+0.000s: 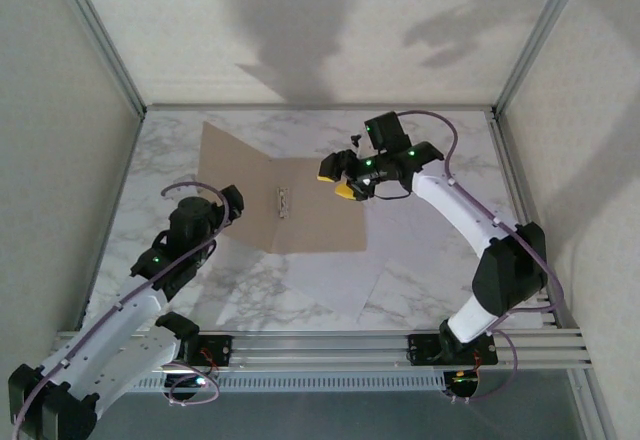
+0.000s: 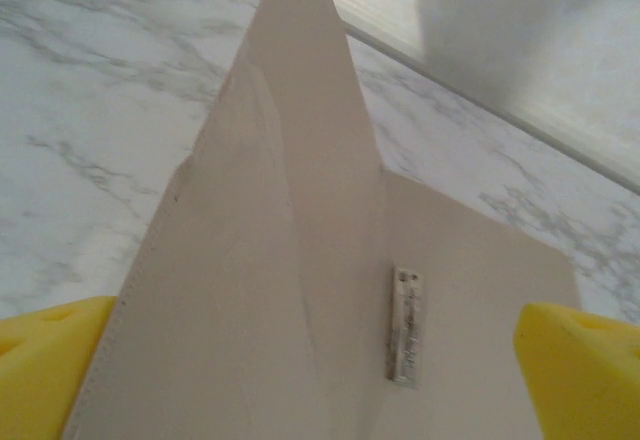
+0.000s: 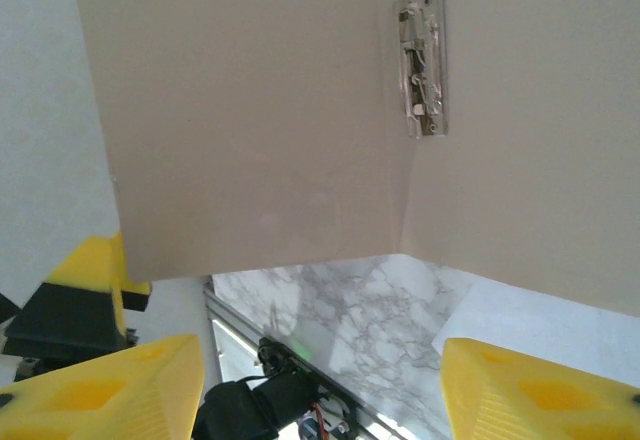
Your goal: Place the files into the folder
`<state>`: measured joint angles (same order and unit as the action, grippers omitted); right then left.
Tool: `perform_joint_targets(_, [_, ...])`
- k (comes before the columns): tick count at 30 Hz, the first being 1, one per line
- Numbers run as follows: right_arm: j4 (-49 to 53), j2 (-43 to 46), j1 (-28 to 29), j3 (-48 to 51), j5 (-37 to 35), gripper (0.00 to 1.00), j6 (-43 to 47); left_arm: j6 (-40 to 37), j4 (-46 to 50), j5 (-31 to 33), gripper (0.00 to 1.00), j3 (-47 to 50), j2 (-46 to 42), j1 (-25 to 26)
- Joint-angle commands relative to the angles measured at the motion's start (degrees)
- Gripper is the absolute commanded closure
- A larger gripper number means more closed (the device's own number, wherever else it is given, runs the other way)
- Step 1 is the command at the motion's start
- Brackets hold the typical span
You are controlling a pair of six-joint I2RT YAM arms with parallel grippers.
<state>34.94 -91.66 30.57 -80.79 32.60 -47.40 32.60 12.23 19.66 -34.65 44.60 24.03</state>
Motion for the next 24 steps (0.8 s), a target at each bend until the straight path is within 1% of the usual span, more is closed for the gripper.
perform_joint_targets(1, [-0.1,2.4,-1.0,2.6,-0.9,0.36,1.5,0.1,4.9,6.1,0.0,-3.3,-2.4,-0.7])
perform_joint_targets(9, [-0.1,5.6,-3.7,7.8,-1.2,0.36,2.3,-0.9,6.9,7.9,0.01,-6.0,-3.9,-1.0])
perform_joint_targets(12, [0.1,7.2,-4.8,9.5,-1.5,0.36,2.9,-1.7,6.9,7.3,0.01,-7.1,-3.6,-1.0])
perform_joint_targets(18, [1.2,11.0,-7.9,13.7,-3.1,0.37,4.2,-3.2,4.8,2.3,0.01,-9.5,-1.4,-1.0])
perform_joint_targets(21, [1.1,14.6,-8.8,16.1,-6.6,0.36,5.3,-4.4,3.0,-2.1,0.01,-10.7,0.5,-1.0])
perform_joint_targets(24, [1.4,18.8,-9.4,17.9,-10.2,0.33,7.2,-5.4,1.1,-7.3,0.01,-12.2,3.1,-0.9])
